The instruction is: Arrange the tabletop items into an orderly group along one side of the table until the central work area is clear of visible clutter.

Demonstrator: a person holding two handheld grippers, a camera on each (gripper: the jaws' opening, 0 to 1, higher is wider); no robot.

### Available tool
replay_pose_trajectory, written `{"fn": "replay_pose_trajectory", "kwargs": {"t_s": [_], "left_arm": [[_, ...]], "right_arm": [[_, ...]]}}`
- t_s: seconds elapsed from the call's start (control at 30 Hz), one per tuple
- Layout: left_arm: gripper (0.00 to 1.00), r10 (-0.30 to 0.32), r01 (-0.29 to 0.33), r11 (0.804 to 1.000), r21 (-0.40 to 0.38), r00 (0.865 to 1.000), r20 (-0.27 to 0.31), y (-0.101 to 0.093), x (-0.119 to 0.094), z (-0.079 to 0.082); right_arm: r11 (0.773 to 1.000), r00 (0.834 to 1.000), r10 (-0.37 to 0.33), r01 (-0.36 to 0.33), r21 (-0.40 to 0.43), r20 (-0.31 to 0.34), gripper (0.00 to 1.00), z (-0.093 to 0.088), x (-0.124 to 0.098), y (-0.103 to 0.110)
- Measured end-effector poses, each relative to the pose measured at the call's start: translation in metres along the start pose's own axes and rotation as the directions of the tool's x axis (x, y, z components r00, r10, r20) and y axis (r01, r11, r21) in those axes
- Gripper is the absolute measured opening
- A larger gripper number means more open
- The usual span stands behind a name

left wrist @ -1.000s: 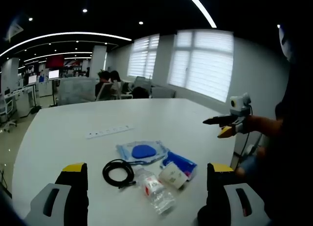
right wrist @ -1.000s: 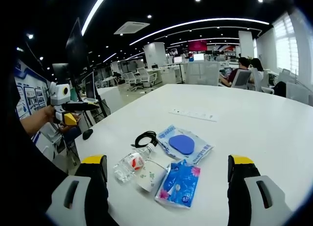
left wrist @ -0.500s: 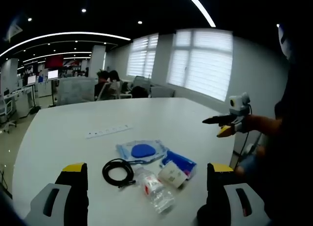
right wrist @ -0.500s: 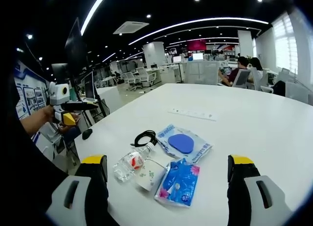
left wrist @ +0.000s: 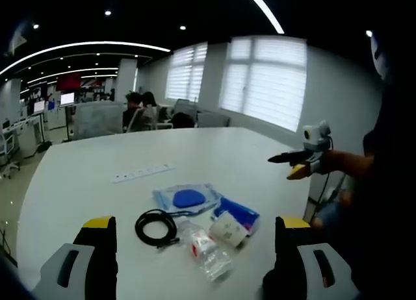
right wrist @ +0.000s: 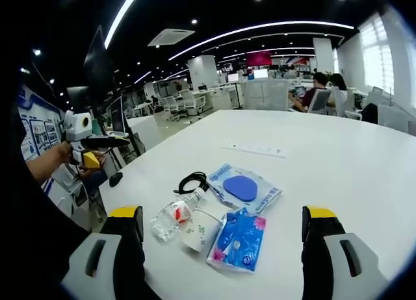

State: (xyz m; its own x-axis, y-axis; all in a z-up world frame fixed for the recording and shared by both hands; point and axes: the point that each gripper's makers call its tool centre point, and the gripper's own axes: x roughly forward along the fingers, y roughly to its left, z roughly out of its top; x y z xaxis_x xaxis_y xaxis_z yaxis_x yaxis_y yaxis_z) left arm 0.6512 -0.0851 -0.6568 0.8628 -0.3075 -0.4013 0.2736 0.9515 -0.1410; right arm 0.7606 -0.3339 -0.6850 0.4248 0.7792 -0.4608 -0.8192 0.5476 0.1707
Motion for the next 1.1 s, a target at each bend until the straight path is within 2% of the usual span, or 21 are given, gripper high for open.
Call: {"fn": "replay_pose_trajectory", "kwargs": {"t_s": [1.1], "left_arm": [[1.00,0.007,-0.007,1.000,-0.014,1.000,-0.001,0.0055,-0.0017,-0.0040]], "right_arm": [[0.999,1.000,0.010,-0.010,0.038,-0.020,0.95,-0.0073,0.0061,-0.0006]]}}
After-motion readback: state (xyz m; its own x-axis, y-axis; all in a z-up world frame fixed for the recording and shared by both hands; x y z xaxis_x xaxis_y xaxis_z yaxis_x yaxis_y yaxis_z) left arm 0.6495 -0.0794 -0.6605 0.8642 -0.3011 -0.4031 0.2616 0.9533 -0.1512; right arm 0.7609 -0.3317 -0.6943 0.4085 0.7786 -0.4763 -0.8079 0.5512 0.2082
